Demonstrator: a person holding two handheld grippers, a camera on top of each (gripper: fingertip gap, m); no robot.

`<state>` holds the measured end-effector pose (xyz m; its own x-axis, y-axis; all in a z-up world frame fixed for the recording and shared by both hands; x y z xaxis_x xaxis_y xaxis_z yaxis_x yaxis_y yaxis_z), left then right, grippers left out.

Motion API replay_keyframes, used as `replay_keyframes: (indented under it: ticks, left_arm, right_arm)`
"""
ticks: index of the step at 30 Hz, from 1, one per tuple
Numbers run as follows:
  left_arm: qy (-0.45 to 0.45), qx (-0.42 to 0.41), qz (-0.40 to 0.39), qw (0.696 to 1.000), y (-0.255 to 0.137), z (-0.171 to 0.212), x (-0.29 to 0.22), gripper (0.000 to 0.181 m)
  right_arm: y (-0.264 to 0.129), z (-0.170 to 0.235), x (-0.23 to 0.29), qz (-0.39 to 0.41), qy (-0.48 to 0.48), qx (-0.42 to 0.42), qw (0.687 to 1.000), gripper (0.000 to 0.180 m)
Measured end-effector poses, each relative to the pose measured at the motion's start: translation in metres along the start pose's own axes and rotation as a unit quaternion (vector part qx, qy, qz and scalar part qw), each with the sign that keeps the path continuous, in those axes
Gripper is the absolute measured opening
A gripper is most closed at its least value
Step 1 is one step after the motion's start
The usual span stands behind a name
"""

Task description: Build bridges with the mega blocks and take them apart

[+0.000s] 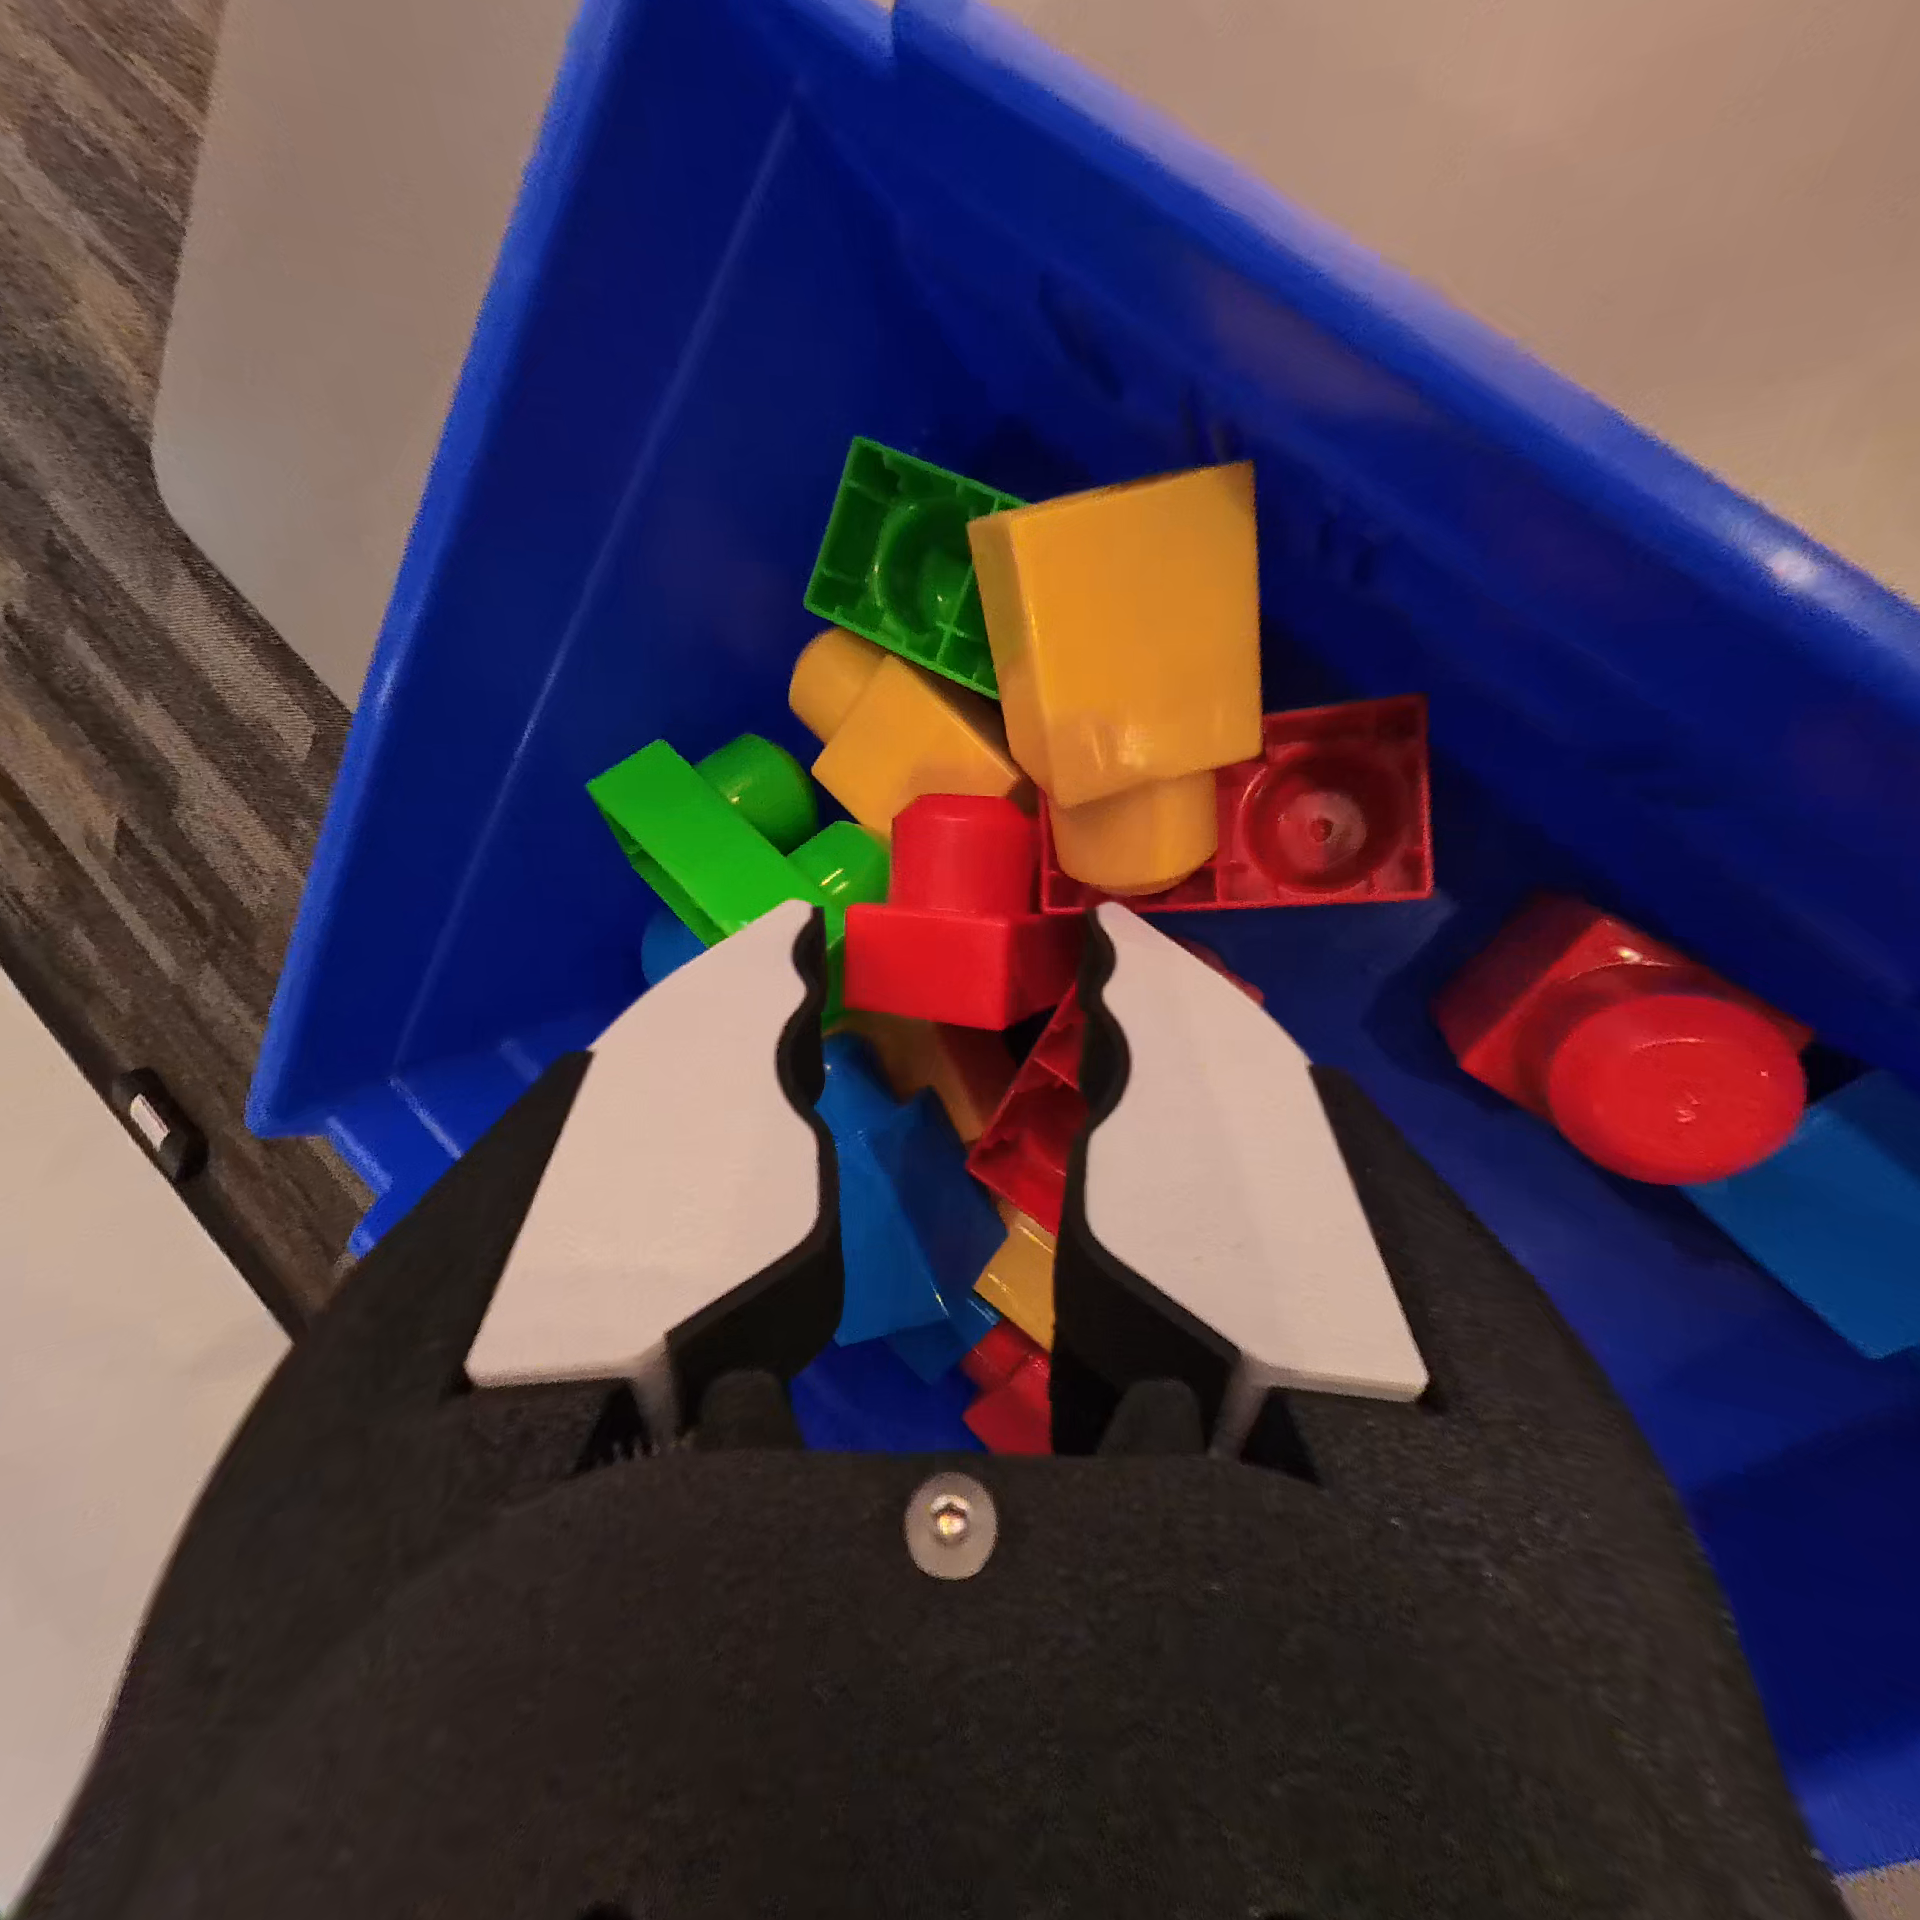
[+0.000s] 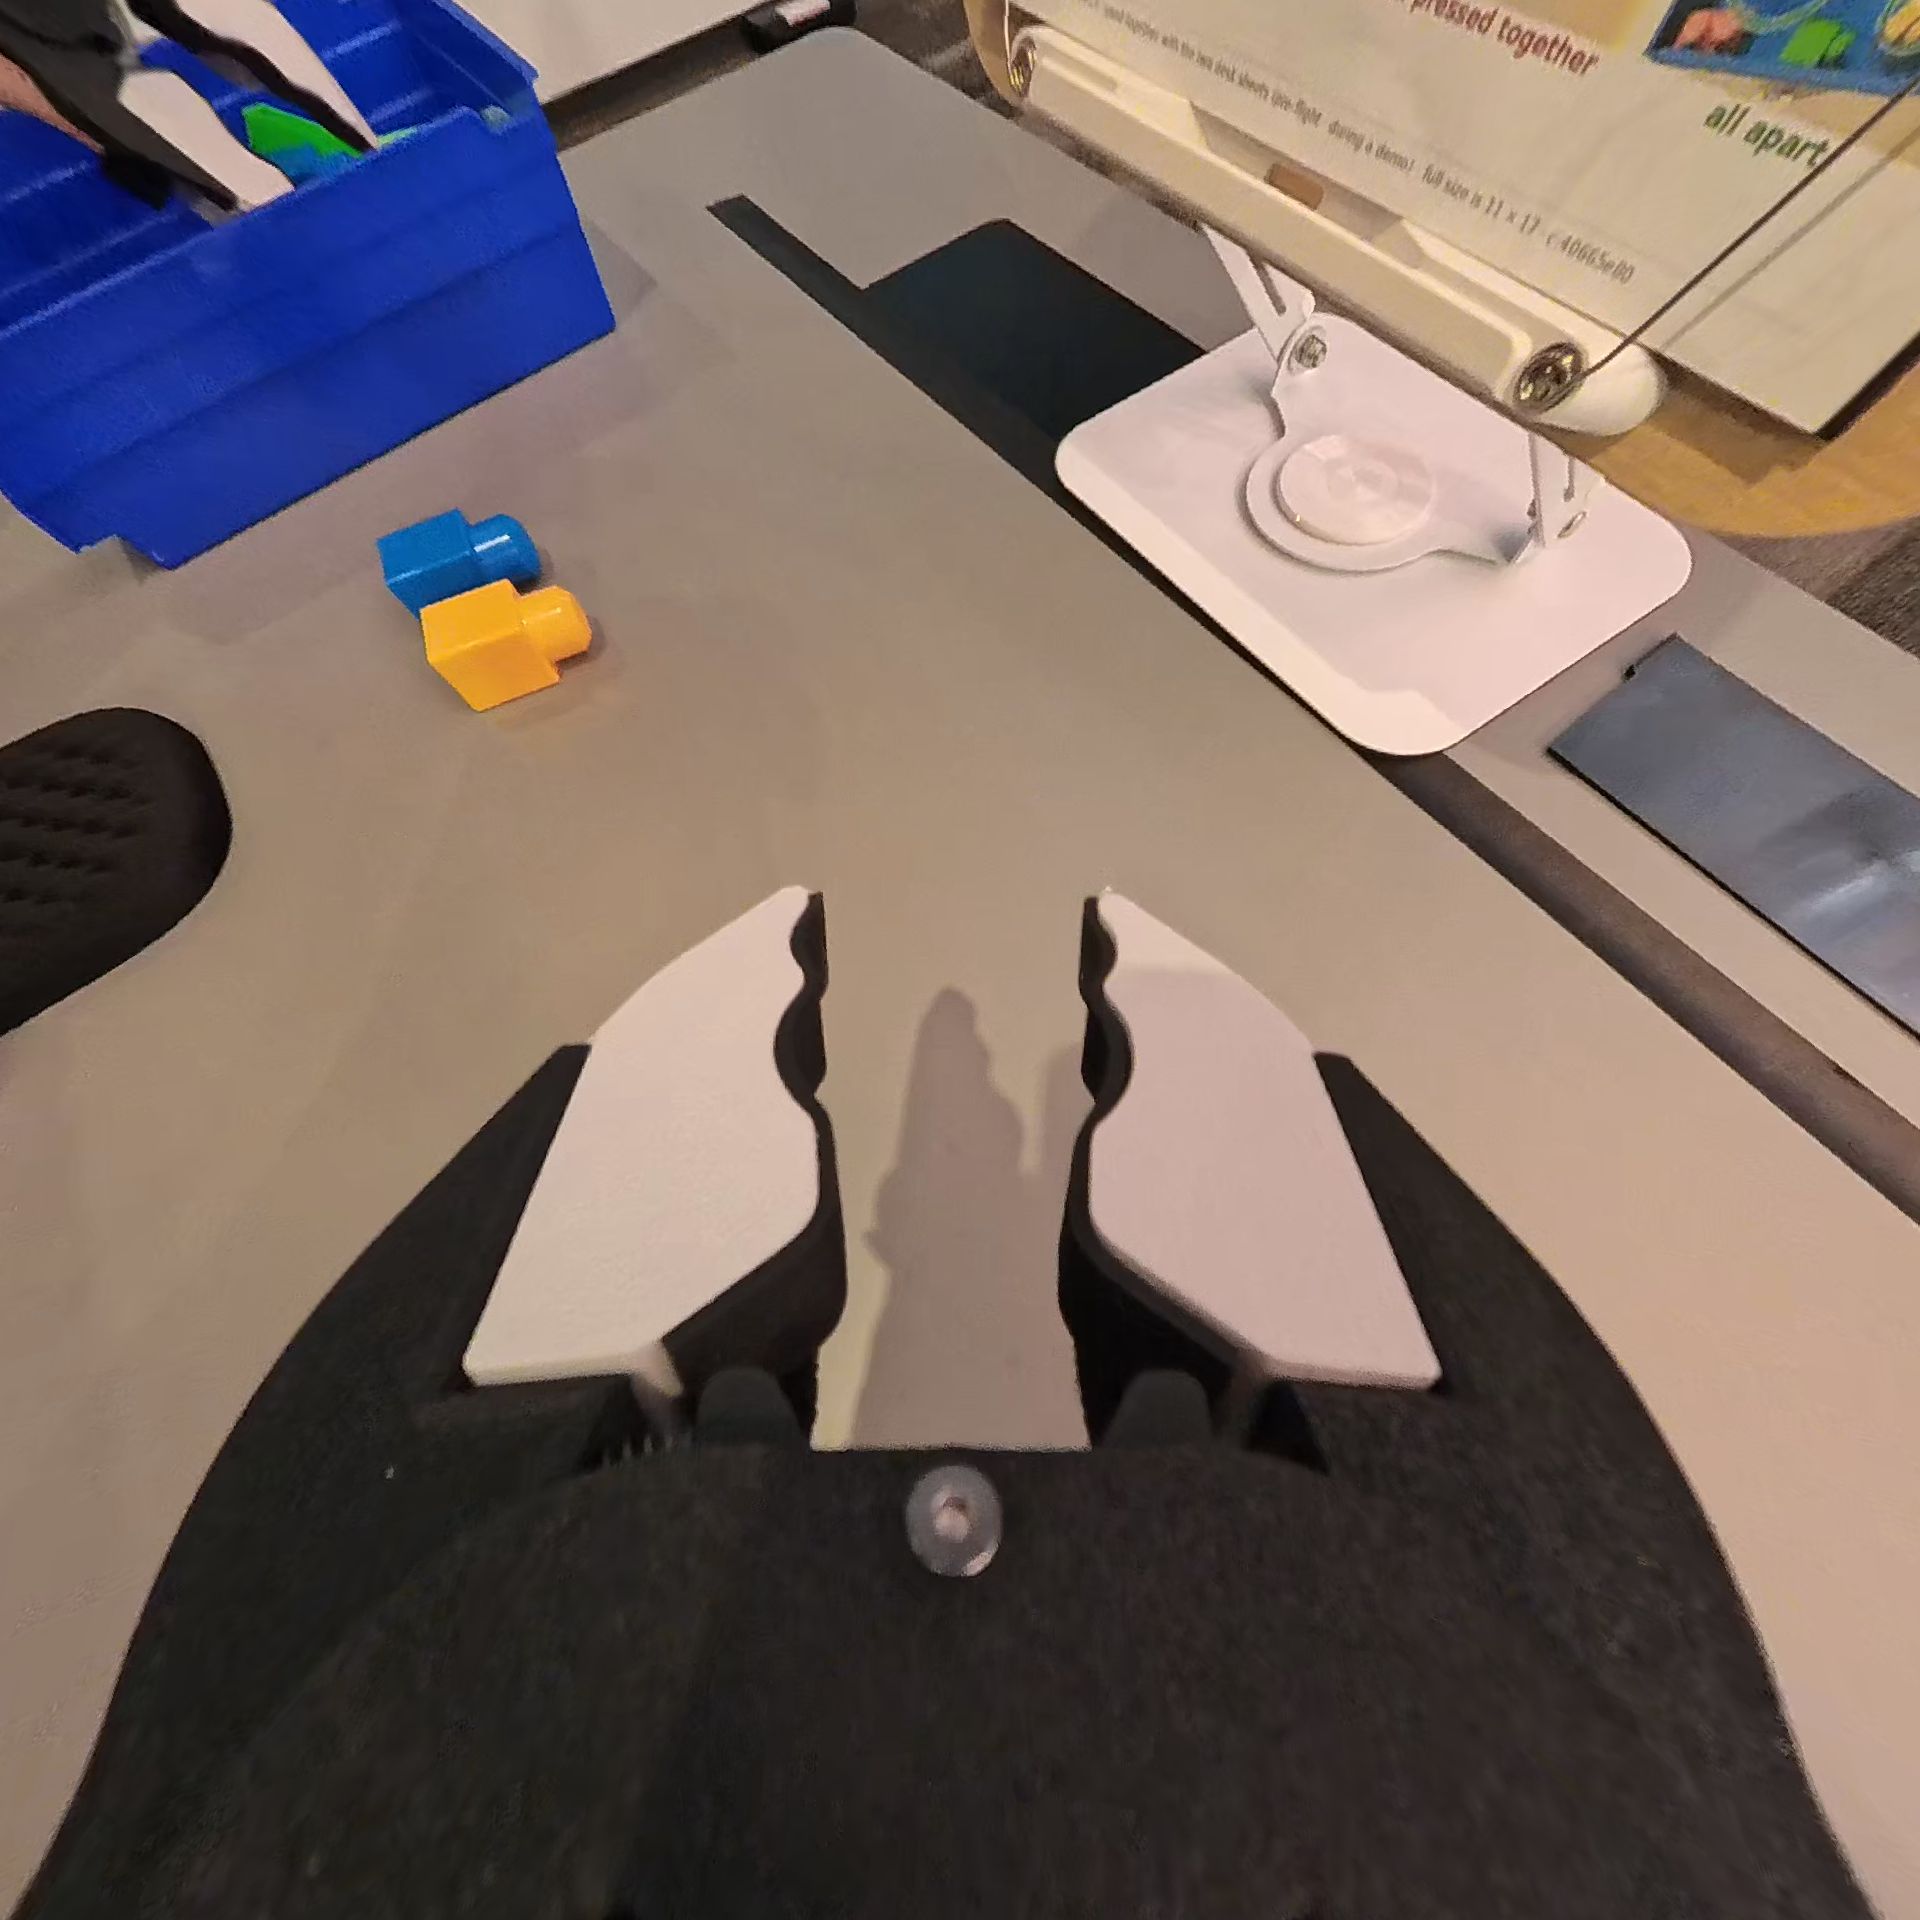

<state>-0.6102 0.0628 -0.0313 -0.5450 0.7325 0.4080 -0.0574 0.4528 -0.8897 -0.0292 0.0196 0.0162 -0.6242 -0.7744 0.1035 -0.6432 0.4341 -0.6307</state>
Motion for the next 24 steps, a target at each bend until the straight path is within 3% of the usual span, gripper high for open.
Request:
replay_keyframes:
  ticks: [5, 13, 19, 24]
  left_arm:
    - [0.018, 0.031, 0.008, 0.999, 0.008, 0.006, 0.001, 0.041]
    - [-0.055, -0.010, 0.001, 0.998, -0.002, 0.010, 0.007, 0.039]
    - [-0.099, -0.105, -0.059, 0.988, -0.064, 0.002, 0.015, 0.038]
    - [-0.121, -0.251, -0.060, 0.959, -0.132, -0.039, -0.011, 0.038]
  right_arm:
    - [0.007, 0.003, -0.002, -0.001, 0.002, 0.016, 1.000, 0.046]
    - [0.015, 0.002, 0.003, -0.013, -0.004, 0.020, 1.000, 0.046]
    - [0.018, -0.005, 0.008, -0.027, -0.011, -0.003, 1.000, 0.044]
    - [0.026, -0.023, 0.030, -0.078, -0.034, -0.064, 0.994, 0.043]
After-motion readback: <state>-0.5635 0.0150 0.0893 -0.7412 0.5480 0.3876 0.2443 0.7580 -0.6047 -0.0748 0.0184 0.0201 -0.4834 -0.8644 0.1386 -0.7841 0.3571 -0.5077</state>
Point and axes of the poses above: each gripper's, where its closed fingertips meet, y out along the fingers, z out of its underside, x = y × z across the jaws, the point moved 7 cm from there along -y, back along the fingers, and after that the axes turned 6 degrees about x, right-handed, at the moved point
